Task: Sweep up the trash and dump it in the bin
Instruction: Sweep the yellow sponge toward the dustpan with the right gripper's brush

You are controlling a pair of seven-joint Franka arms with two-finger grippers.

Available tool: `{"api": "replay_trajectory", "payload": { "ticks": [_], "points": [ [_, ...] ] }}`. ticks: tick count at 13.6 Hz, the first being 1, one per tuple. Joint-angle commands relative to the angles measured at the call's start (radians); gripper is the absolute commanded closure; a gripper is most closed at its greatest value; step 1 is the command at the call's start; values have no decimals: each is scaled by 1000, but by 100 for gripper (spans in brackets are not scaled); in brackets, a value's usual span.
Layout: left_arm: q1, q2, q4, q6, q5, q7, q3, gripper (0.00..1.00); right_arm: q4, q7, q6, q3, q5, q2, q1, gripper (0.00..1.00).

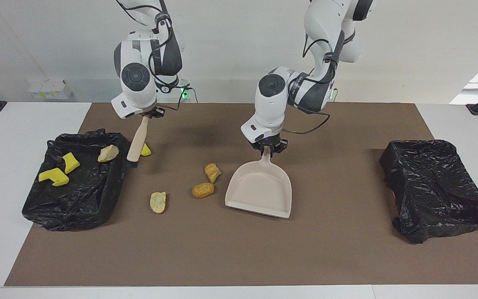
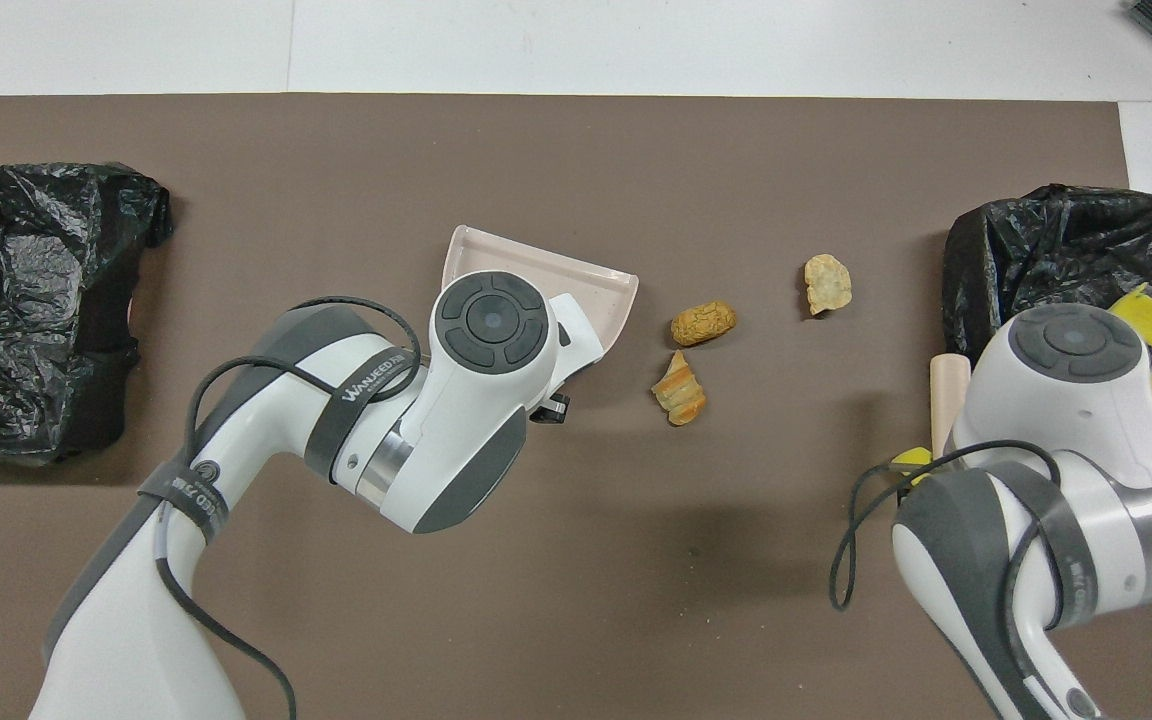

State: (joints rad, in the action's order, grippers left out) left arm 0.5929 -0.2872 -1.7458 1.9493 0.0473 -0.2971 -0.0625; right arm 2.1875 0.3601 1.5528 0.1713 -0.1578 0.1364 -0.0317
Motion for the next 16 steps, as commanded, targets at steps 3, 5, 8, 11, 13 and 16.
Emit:
{"api": "replay_trajectory", "payload": {
  "ticks": [3,5,8,11,13,16],
  "points": [
    [-80,29,-29,-102,23,332,3,100,227,-26,26,14,0,202,-31,100],
    [-113,34,-32,-128,39,427,3,100,273,-26,24,13,1,218,-49,100],
    [-157,26,-29,-109,40,641,3,100,330,-113,65,10,1,245,-134,100],
    [-166,25,-32,-104,95,823,3,100,376,-125,148,11,10,236,-160,100],
    [-163,29,-41,-98,114,932,3,100,373,-124,211,13,62,209,-146,100],
    [-151,61,-127,25,202,1044,1,100,332,-96,263,14,125,142,-93,100]
  ]
}}
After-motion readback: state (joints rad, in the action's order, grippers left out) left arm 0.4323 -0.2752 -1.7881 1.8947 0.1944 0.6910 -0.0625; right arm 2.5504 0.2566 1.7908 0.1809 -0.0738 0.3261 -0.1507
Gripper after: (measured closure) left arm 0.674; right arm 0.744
